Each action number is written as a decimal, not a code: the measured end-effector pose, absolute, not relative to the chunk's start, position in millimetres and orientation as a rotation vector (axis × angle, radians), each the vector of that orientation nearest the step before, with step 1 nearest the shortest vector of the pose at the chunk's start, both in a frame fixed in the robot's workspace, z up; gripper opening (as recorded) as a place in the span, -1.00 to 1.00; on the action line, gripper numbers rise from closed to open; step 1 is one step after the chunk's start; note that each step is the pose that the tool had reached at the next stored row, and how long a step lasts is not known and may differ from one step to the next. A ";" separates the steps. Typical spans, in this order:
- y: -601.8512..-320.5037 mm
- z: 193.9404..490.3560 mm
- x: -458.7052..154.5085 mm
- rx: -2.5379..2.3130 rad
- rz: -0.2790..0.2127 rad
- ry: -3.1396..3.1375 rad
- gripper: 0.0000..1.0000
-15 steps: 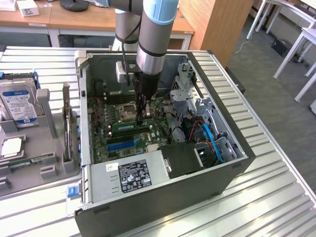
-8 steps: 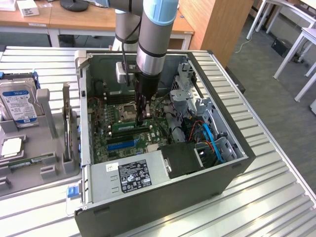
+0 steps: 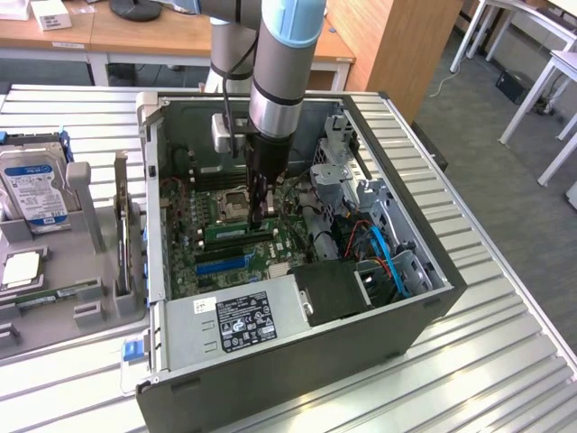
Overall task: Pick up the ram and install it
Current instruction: 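Insert the ram into the slot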
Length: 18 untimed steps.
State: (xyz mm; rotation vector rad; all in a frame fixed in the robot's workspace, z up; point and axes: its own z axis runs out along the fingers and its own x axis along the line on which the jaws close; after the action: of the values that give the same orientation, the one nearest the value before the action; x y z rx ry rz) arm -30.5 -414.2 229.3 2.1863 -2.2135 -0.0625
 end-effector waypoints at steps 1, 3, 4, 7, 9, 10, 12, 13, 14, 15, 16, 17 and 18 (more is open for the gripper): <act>-414.1 229.1 -30.5 2.186 -0.063 -2.214 -0.76; -414.1 228.9 -30.5 2.186 -0.063 -2.214 -0.76; -414.1 228.9 -30.5 2.186 -0.063 -2.214 -0.76; -414.1 228.7 -30.5 2.186 -0.063 -2.214 -0.76; -414.1 228.5 -30.5 2.186 -0.063 -2.214 -0.76; -414.1 228.5 -30.5 2.186 -0.062 -2.214 -0.76; -414.1 228.3 -30.5 2.186 -0.062 -2.214 -0.76; -414.1 228.0 -30.5 2.186 -0.063 -2.214 -0.76; -414.1 227.8 -30.5 2.186 -0.063 -2.214 -0.76; -414.2 227.5 -30.5 2.186 -0.063 -2.214 -0.76; -414.1 227.3 -30.5 2.186 -0.063 -2.214 -0.76; -414.1 226.9 -30.5 2.186 -0.063 -2.214 -0.76; -414.0 226.4 -30.5 2.187 -0.063 -2.214 -0.76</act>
State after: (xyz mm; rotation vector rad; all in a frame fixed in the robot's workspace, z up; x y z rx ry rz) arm -30.5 -414.0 226.4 2.1866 -2.2140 -0.0631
